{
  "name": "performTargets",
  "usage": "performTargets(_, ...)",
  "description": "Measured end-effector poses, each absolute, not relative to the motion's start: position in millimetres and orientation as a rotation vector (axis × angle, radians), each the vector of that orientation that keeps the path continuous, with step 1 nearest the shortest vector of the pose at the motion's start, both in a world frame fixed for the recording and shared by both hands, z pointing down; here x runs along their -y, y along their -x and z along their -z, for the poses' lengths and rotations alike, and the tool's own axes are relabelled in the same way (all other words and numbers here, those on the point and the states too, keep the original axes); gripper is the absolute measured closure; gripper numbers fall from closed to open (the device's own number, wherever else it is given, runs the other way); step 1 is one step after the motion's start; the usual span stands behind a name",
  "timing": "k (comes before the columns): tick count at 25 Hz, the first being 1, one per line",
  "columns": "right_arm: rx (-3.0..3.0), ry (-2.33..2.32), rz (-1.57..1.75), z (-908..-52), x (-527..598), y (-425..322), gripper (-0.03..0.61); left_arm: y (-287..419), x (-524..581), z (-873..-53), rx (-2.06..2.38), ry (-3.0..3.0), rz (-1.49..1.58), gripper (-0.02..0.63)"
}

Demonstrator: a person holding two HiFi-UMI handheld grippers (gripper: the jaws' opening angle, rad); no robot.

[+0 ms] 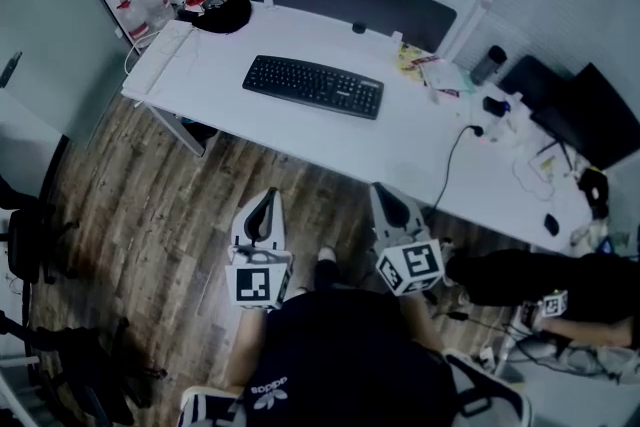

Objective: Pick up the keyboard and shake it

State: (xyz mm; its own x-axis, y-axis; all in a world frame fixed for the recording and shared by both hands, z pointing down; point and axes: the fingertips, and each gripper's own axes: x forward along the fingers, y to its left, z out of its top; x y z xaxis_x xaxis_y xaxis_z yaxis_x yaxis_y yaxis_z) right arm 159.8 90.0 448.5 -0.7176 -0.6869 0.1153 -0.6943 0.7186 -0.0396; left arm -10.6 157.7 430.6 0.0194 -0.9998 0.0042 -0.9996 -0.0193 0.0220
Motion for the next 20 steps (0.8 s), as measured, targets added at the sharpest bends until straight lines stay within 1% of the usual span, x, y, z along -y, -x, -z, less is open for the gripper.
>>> performTargets(10,2.809,-1.128,-0.159,-461,-14,-166,0.574,15,-87,-437,2.221,-2.176,0.029,0.611)
performTargets(20,2.832,-1.023,-0.167,-473,20,-158,0.574,26,-52,-443,2.27,-2.124,0.001,0.611)
